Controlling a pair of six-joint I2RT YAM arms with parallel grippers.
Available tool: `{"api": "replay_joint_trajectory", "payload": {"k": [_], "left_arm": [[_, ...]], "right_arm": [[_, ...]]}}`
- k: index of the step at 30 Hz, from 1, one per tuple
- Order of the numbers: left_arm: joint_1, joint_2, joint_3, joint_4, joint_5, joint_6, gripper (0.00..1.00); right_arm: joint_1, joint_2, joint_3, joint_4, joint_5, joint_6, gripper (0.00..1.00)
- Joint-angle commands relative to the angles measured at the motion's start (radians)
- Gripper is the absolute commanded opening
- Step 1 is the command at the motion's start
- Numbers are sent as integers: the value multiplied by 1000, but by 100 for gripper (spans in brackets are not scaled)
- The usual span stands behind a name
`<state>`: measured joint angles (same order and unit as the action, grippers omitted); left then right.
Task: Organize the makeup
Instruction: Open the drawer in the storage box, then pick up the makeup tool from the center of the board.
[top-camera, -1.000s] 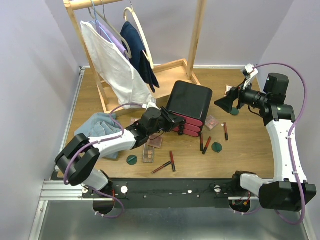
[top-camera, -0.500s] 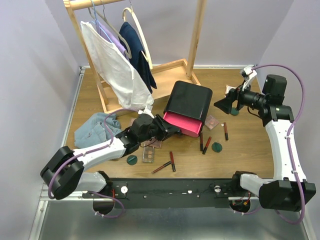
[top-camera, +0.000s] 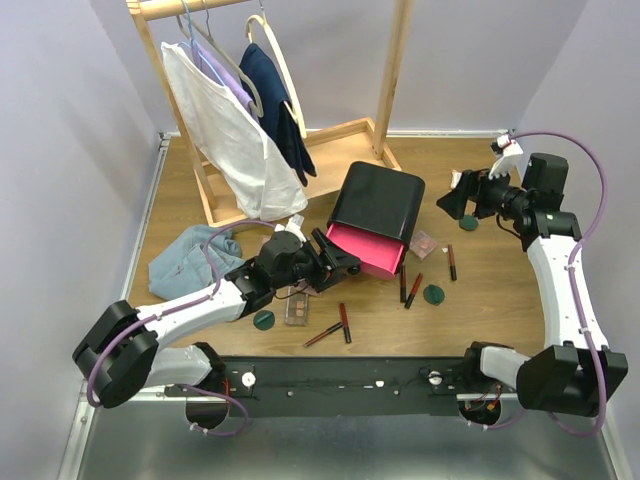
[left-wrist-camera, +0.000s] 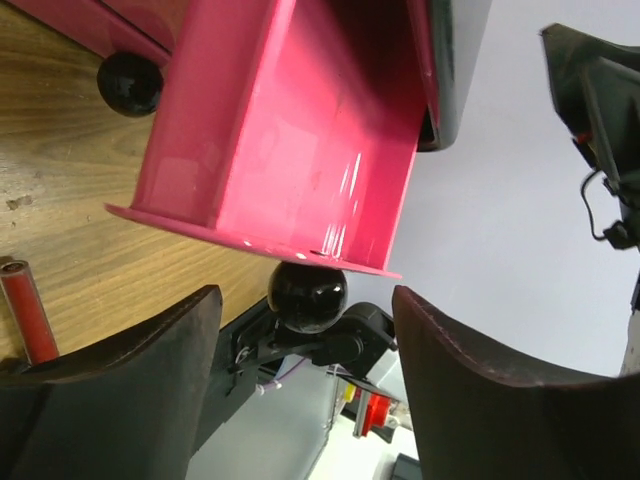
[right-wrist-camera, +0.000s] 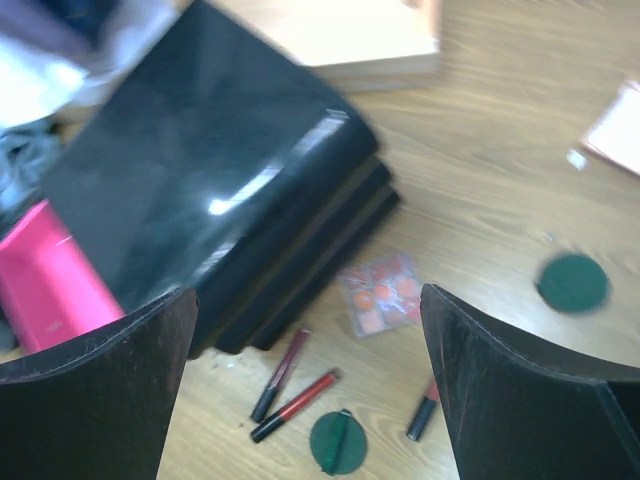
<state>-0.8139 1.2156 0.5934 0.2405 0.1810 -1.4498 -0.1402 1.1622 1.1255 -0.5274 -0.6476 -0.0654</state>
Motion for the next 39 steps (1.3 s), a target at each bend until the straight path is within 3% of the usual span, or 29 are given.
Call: {"api": "replay_joint_trajectory", "payload": {"k": [1, 3, 6, 12, 25, 35, 38, 39], "left_arm": [[-5, -60, 31, -71, 20, 68, 79], [-4, -97, 34, -111, 9, 104, 83], [15, -165, 22, -171, -9, 120, 87], [90, -292, 9, -319, -23, 183, 89], [263, -462, 23, -682, -72, 400, 91], [303, -478, -15, -776, -113, 451, 92], [306, -498, -33, -794, -129, 444, 92], [308, -504, -37, -803, -141, 444, 92]], "right_arm": [[-22, 37, -33, 56, 201, 106, 96], [-29, 66, -32, 56, 267, 118, 82], [-32, 160, -12, 35, 313, 137, 69], [-38, 410, 114, -43, 364, 139, 50], [-99, 752, 322, -83, 531, 27, 42], [-108, 870, 326, -83, 545, -8, 42], [-108, 896, 318, -88, 508, -7, 36], [-108, 899, 310, -89, 488, -7, 30]]}}
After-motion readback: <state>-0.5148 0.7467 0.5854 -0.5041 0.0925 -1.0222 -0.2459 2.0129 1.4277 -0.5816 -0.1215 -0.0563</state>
